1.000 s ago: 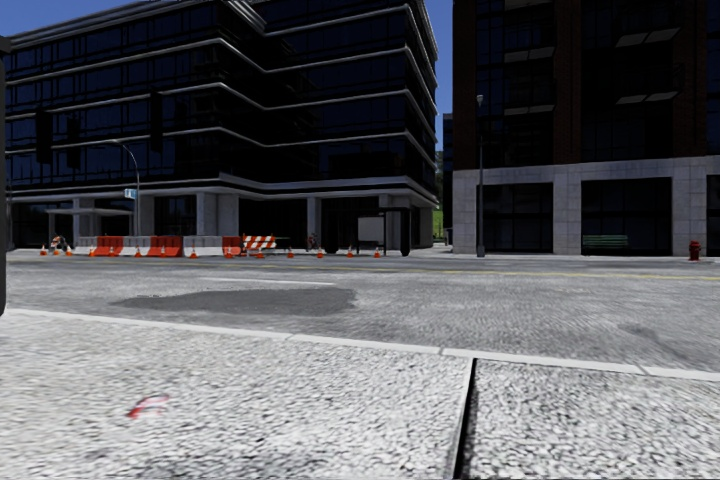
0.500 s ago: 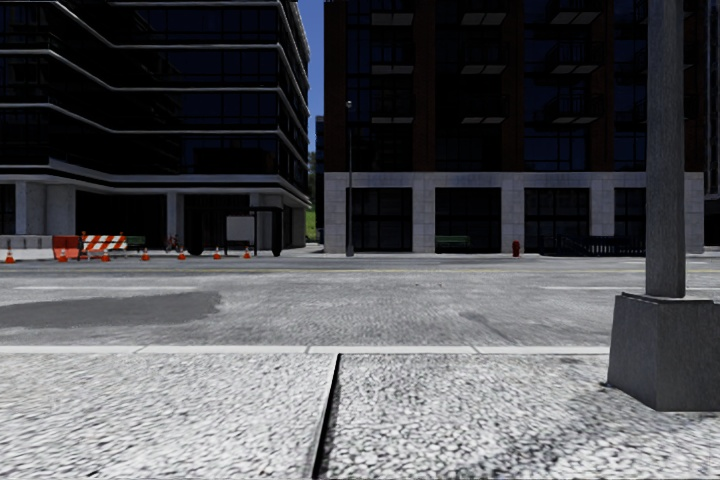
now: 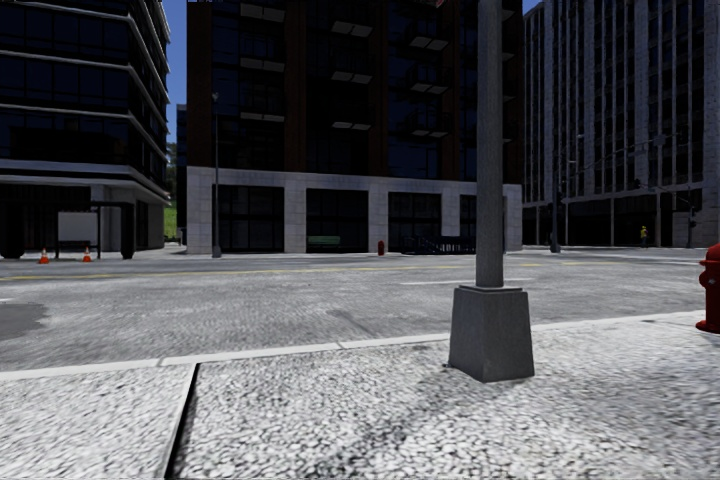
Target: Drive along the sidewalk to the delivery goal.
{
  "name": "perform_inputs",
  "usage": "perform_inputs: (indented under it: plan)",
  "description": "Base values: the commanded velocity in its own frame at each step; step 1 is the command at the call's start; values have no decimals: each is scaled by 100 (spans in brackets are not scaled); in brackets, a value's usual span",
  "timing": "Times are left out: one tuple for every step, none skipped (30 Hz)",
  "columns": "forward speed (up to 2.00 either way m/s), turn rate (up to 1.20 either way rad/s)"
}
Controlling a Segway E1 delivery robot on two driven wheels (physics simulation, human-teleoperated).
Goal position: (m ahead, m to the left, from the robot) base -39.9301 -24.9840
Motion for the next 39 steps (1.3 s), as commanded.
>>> perform_inputs:
  plan:
    - [0,-76]
    - [0,-76]
    - [0,-76]
    - [0,-76]
    - [0,-77]
    - [0,-81]
    - [0,-81]
    - [0,-83]
    - [0,-84]
    - [0,-84]
    - [0,-84]
    - [0,-84]
    - [0,-84]
    - [0,-84]
    - [0,-84]
    - [0,-84]
    - [0,-84]
    - [0,-84]
    - [0,-84]
    - [0,-84]
    - [0,-84]
    - [2,-84]
    - [2,-84]
    - [23,-84]
    - [45,-84]
    - [62,-84]
    - [62,-84]
    - [73,-84]
    - [85,-84]
    - [92,-84]
    - [92,-84]
    - [99,-84]
    - [106,-84]
    - [113,-84]
    - [113,-84]
    - [120,-84]
    - [127,-84]
    - [129,-84]
    - [137,-84]
